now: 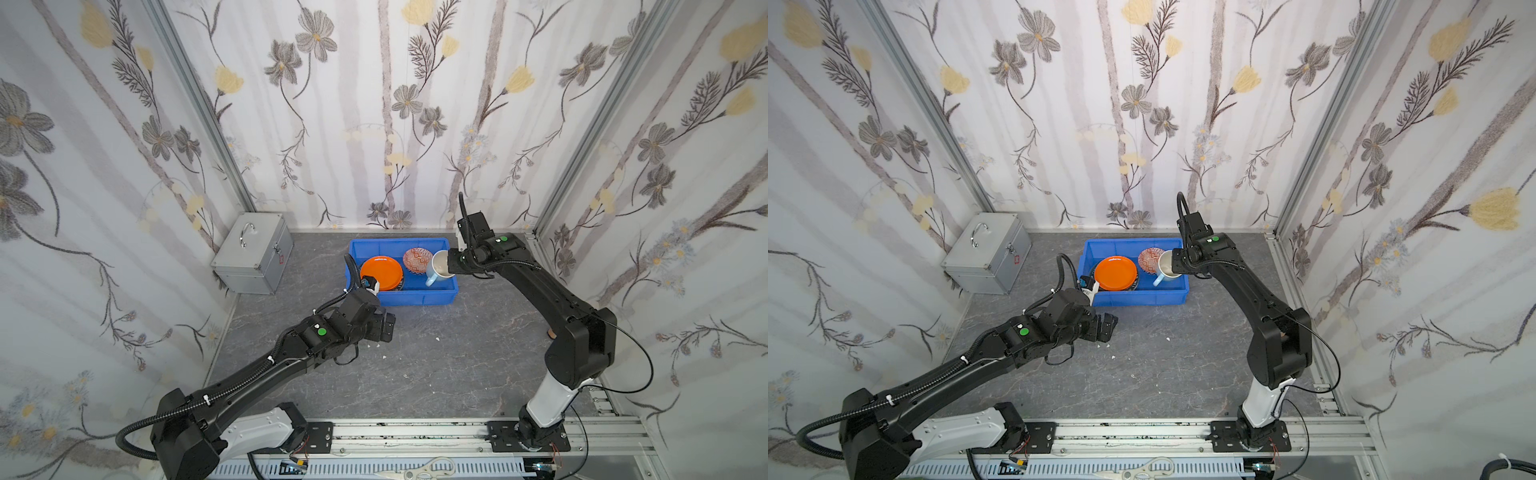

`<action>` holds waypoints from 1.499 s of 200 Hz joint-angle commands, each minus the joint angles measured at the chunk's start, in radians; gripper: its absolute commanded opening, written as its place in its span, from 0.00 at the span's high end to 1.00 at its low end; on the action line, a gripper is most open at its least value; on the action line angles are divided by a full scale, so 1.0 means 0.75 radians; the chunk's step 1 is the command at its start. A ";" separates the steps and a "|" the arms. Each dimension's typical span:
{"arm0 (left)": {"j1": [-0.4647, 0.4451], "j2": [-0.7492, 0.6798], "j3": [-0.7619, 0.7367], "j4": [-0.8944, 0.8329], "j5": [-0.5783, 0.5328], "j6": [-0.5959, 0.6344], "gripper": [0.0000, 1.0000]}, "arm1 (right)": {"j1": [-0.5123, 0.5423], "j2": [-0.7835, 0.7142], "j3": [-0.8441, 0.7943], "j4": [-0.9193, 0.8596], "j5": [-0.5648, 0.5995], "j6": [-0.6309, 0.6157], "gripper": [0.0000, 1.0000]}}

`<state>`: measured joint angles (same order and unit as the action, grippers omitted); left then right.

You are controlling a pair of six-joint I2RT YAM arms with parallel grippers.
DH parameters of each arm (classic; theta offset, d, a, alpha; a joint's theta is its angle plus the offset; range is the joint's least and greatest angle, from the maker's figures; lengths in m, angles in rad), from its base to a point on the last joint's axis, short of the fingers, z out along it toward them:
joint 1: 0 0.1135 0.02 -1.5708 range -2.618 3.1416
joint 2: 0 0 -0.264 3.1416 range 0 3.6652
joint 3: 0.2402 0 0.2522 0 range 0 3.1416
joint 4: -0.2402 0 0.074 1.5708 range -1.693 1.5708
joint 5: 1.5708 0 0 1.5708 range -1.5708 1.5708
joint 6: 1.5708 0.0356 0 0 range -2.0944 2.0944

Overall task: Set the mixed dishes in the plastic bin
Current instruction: 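Lift the mug and carry it over the bin with right gripper, then lower the mug into the bin beside the bowl and open right gripper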

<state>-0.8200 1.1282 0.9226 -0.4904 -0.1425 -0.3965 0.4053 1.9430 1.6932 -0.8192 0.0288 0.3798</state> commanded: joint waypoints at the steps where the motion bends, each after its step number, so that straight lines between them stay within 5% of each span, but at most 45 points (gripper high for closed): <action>1: 0.020 -0.001 -0.008 -0.001 -0.023 -0.015 0.00 | -0.012 0.082 0.092 -0.004 -0.020 -0.048 0.90; 199: 0.133 0.052 -0.064 0.089 0.094 -0.016 0.00 | -0.046 0.451 0.323 -0.186 0.023 -0.099 0.87; 300: 0.138 0.054 -0.068 0.078 0.092 -0.024 0.00 | -0.052 0.456 0.325 -0.174 0.030 -0.113 0.66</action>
<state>-0.7185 1.1713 0.8711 -0.4400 -0.0742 -0.4038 0.3698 2.2921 1.9308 -0.9565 0.0071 0.3107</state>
